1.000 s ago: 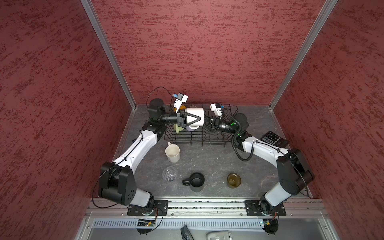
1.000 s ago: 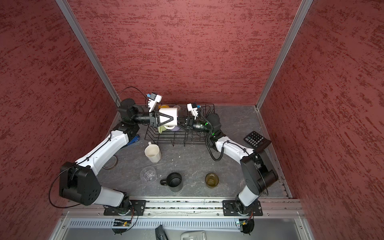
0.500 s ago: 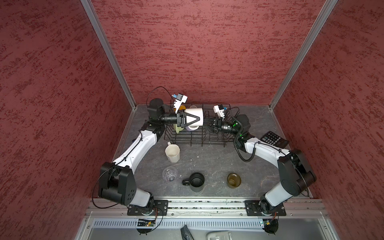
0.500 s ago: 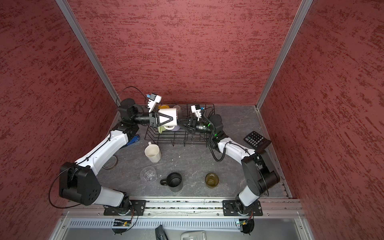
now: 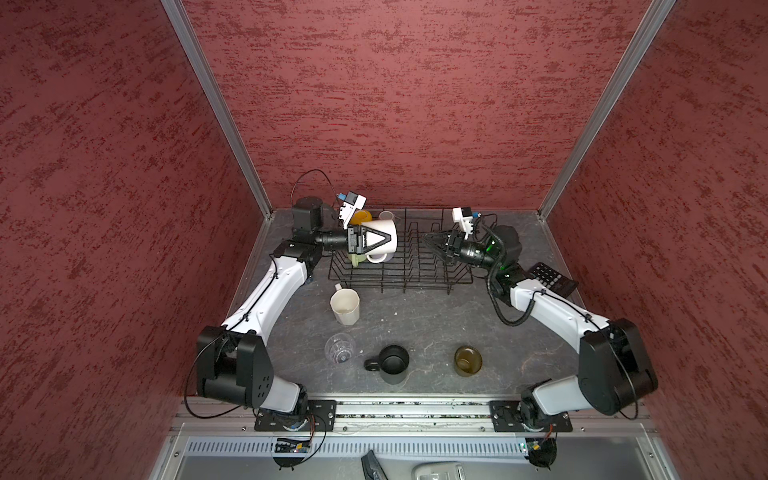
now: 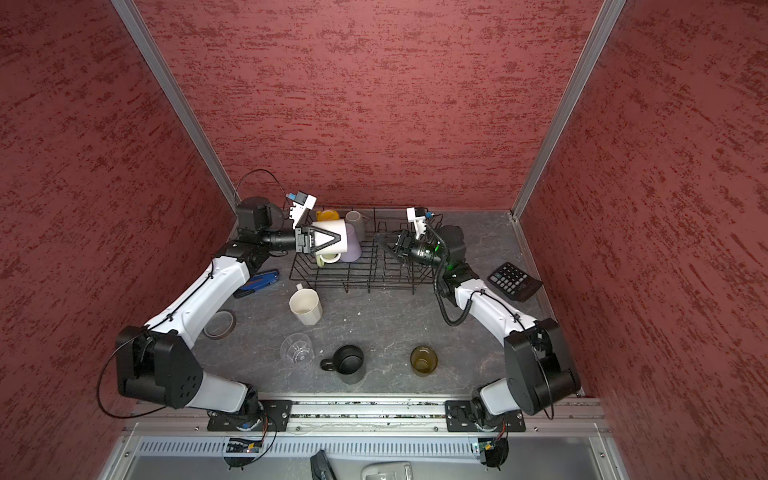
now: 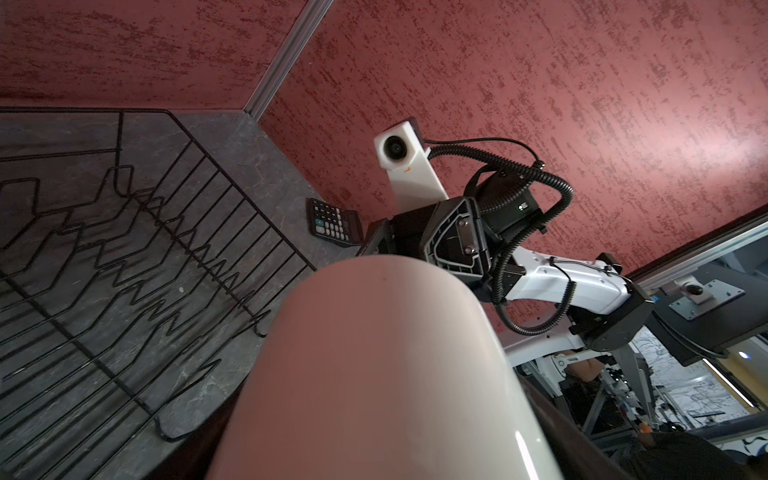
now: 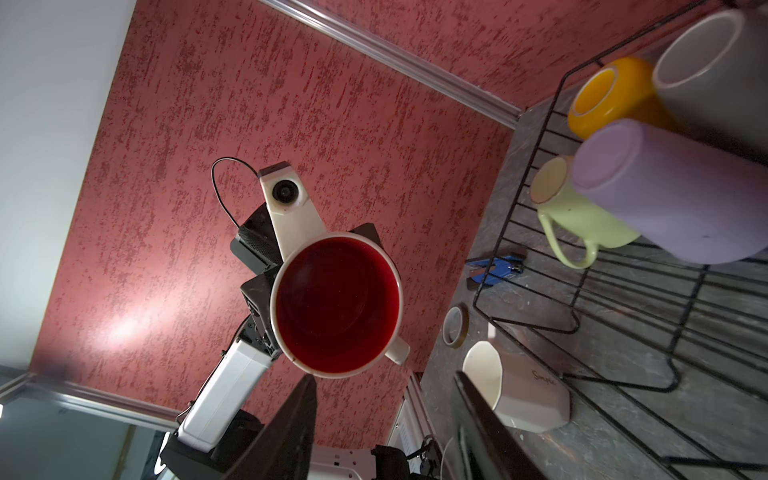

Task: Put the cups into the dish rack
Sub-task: 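Carry the pink mug with the left gripper down beside the pale green mug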

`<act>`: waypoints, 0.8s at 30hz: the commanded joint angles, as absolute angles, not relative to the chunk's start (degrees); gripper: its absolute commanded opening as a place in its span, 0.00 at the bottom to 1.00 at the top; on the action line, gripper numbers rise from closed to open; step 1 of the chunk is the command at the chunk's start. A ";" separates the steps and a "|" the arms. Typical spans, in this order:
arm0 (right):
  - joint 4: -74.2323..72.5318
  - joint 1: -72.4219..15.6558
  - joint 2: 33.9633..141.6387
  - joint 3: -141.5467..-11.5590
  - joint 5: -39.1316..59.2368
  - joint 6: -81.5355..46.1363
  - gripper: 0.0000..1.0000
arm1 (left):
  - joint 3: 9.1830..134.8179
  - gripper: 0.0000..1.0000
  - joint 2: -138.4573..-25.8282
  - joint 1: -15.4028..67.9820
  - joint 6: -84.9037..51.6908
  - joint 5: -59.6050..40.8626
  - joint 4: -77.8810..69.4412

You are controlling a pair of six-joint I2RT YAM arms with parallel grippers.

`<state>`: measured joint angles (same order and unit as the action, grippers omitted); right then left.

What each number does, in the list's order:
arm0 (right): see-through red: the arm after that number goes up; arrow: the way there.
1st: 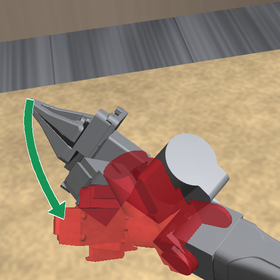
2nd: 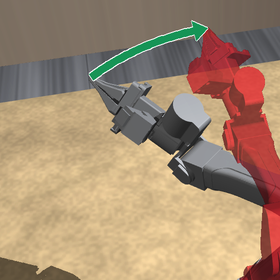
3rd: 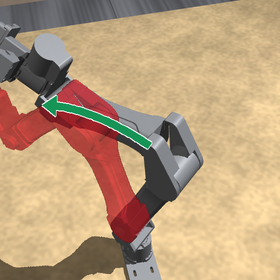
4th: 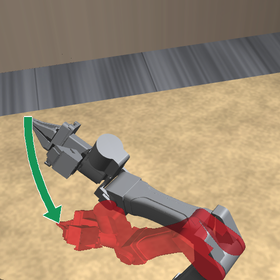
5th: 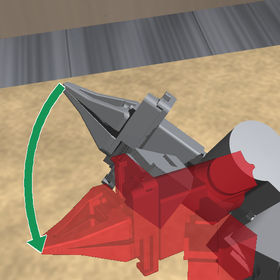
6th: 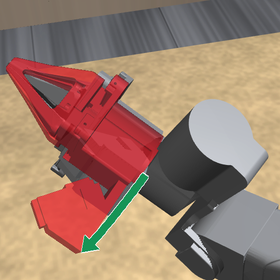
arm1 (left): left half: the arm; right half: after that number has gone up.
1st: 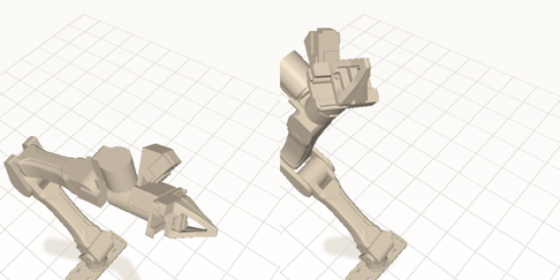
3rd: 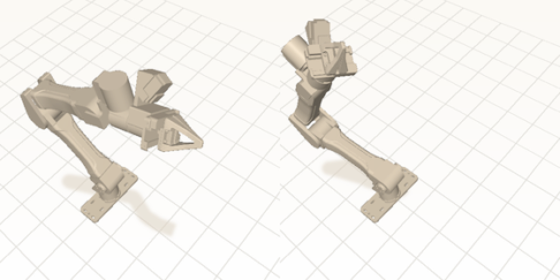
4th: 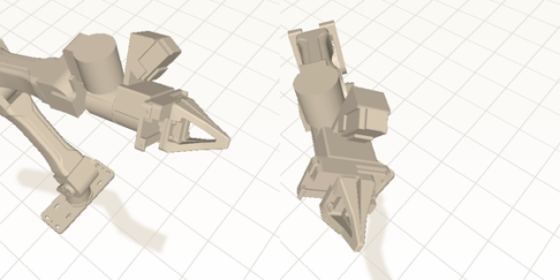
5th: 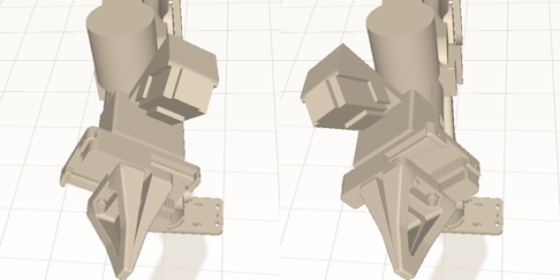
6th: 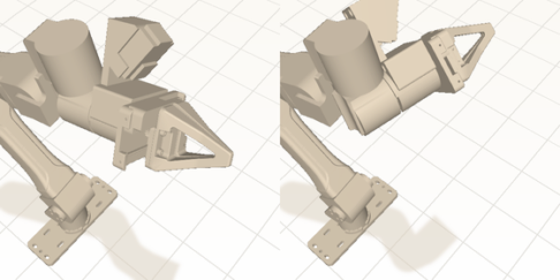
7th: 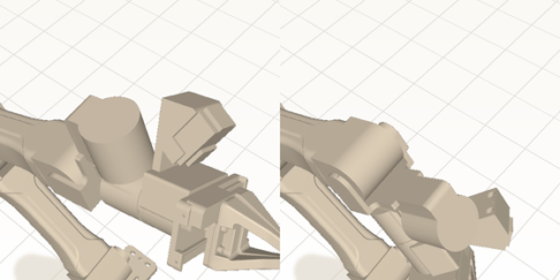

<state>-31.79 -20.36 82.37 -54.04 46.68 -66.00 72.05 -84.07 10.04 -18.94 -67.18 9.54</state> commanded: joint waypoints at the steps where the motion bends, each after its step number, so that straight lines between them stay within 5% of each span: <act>1: -22.17 -18.60 78.53 -54.17 42.90 -59.00 0.55 | 76.07 0.00 -85.39 9.43 -10.70 -65.00 19.30; 24: 1.20 -13.34 66.24 -54.58 30.60 -41.31 0.86 | 91.37 0.00 -96.40 10.81 6.64 -43.32 49.76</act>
